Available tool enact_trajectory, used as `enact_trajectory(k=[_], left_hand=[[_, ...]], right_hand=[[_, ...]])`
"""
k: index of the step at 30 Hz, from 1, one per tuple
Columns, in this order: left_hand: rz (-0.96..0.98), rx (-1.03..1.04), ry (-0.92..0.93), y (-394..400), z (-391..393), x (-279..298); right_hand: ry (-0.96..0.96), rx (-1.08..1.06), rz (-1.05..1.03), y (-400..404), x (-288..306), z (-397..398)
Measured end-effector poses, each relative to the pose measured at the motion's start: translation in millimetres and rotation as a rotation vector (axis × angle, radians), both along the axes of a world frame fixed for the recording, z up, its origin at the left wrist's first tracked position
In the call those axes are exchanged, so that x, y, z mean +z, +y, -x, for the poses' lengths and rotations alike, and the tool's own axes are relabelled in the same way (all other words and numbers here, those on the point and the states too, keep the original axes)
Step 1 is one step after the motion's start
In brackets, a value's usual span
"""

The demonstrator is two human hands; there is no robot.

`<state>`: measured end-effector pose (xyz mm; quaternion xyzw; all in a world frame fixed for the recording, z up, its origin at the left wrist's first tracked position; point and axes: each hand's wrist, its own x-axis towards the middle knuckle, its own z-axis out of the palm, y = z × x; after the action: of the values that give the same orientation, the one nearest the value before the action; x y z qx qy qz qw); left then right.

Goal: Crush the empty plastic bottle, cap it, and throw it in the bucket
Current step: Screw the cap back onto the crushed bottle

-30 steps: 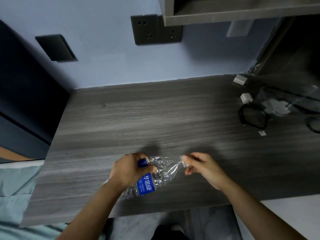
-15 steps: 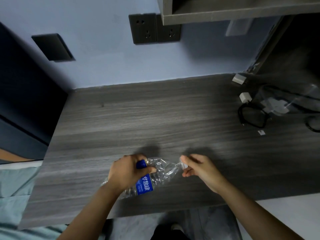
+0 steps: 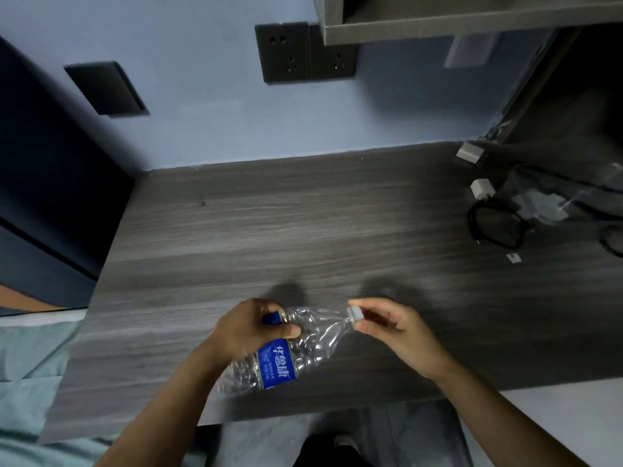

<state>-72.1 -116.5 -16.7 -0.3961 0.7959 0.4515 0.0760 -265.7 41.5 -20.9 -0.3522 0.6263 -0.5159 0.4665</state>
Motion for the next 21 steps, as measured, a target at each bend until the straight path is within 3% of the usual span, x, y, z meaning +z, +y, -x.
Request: enact_trajectory(k=[3,6,11,17,21], left_hand=[[-0.063,0.036,0.038,1.0,-2.6,-3.7],[0.067,0.042,-0.025,3.0,-2.8,-7.1],[0.269,0.019,-0.101,5.7,-3.5,-7.7],[0.393,0.024,-0.111,8.2,-4.9,-8.7],[0.43,0.005,-0.096,9.7,-6.6,-8.7]], right_hand=[[-0.087,-0.027,-0.008,-3.6,-0.8,0.4],[-0.131,-0.052,-0.049,-7.9,-5.3,-1.6],[-0.048,-0.039,-0.172,-11.9,-13.4,-4.5],[0.053,-0.072,-0.243,-19.3,-16.3,-9.7],[0.011,-0.132,-0.273,-22.1,-19.1,-12.4]])
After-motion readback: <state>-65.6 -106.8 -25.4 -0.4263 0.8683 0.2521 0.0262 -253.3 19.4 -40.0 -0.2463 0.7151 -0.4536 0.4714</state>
